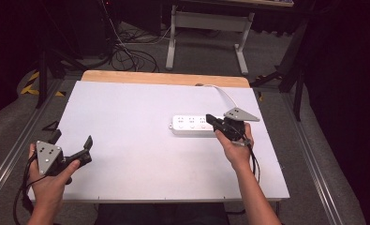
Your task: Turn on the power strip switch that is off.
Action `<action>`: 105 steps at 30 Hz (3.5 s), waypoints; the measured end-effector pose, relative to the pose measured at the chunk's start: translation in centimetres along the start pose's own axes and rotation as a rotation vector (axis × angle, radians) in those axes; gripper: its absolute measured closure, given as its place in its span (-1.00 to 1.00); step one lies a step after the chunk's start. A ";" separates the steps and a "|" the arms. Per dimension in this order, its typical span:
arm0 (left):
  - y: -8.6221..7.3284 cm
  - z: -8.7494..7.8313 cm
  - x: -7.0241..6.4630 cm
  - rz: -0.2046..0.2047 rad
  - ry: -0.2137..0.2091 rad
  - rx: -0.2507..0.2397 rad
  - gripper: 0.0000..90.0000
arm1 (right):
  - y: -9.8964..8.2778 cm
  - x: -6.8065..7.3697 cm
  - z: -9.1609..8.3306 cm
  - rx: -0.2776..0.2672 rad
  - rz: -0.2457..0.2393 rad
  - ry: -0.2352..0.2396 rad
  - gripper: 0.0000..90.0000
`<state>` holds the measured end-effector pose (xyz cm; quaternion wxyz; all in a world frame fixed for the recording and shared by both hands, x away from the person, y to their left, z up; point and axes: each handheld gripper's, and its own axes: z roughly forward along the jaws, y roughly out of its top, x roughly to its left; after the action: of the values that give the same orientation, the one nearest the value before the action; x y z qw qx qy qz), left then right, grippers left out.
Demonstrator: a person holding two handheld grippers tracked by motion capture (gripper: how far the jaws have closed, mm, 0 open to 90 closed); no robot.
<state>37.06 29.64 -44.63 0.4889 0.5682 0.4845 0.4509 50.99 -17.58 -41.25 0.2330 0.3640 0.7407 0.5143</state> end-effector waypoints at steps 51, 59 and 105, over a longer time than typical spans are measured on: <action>-0.2 -1.4 0.5 -0.003 0.014 0.000 -0.87 | -2.5 -0.3 8.4 0.266 -0.007 0.017 1.00; -0.1 -1.5 0.4 -0.005 0.013 -0.007 -0.87 | -2.7 0.0 8.5 0.258 -0.017 0.012 1.00; -0.2 -1.7 0.6 -0.025 0.012 -0.008 -0.86 | -3.0 0.4 8.6 0.259 -0.020 0.001 1.00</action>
<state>35.47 30.48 -44.61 0.4938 0.5574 0.4929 0.4501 56.04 -12.77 -47.14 0.1889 0.3833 0.8046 0.4124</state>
